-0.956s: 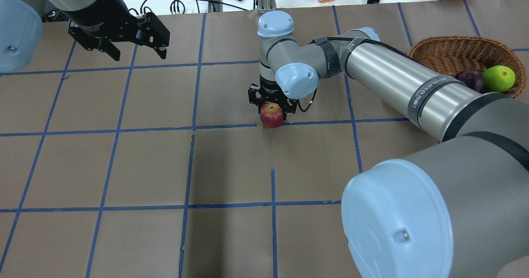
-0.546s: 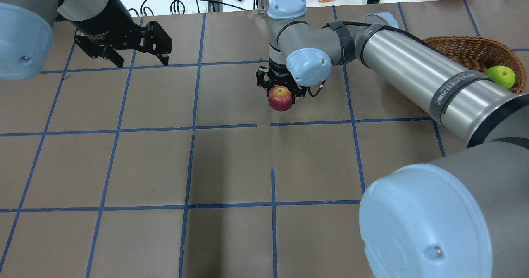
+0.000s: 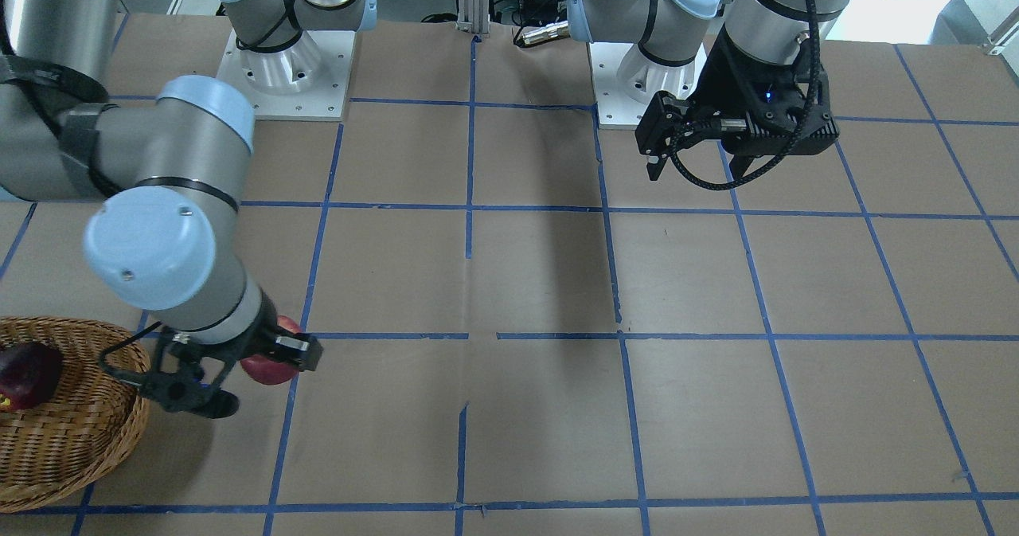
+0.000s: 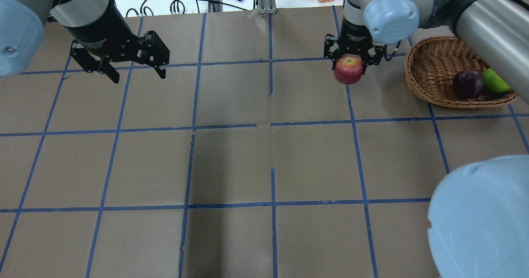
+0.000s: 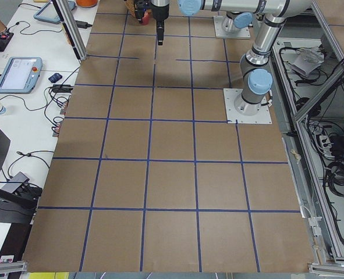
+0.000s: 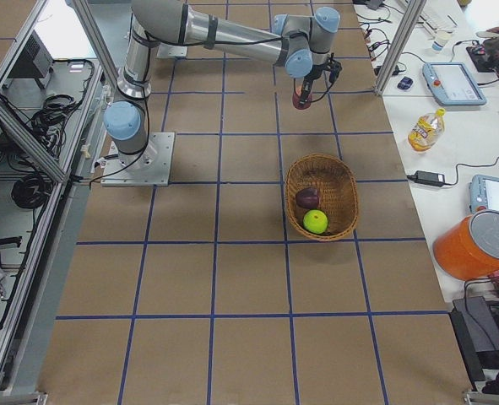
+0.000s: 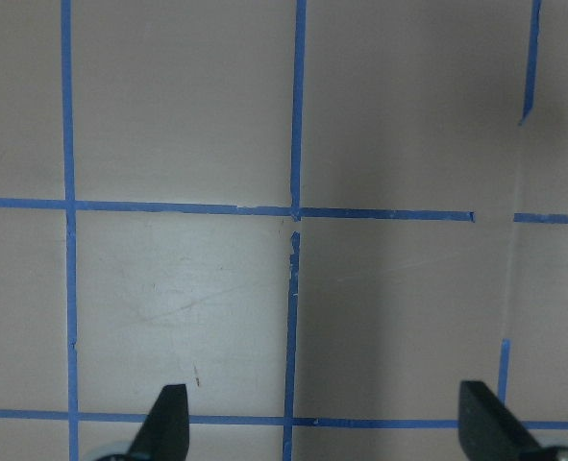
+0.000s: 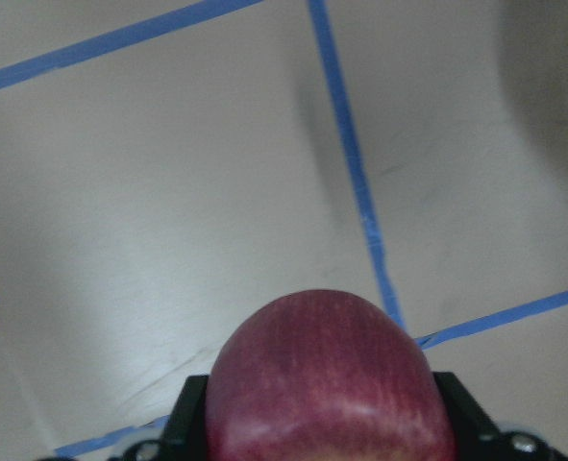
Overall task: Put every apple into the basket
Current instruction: 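Carry the red apple into the basket and open the right gripper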
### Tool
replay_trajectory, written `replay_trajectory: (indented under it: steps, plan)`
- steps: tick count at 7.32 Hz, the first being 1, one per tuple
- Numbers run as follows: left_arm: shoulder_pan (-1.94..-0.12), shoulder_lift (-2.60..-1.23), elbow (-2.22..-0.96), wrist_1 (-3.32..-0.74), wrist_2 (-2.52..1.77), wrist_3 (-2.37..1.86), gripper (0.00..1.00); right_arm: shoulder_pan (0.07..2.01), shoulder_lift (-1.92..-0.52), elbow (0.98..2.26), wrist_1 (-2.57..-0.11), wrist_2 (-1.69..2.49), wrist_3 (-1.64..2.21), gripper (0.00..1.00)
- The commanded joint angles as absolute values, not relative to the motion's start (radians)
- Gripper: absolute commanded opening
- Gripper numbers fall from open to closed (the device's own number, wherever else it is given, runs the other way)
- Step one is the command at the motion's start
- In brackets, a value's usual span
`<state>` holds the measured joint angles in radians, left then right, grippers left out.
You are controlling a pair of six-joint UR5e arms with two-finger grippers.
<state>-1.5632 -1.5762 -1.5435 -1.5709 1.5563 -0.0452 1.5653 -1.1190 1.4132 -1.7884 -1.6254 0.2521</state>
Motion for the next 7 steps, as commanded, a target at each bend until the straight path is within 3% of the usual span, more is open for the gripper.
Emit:
replay_trajectory:
  steps: [1,7]
  plan:
    - [-1.563,-1.575,-1.545,-1.575,1.555,-0.046,1.0,1.407,-1.126,1.422,-1.796,-1.718,-0.041,0.0]
    - [-1.563,-1.577,-1.542,-1.574,1.555,-0.046,1.0,1.264,-0.991,1.43,-1.99,-1.75,-0.296,0.0]
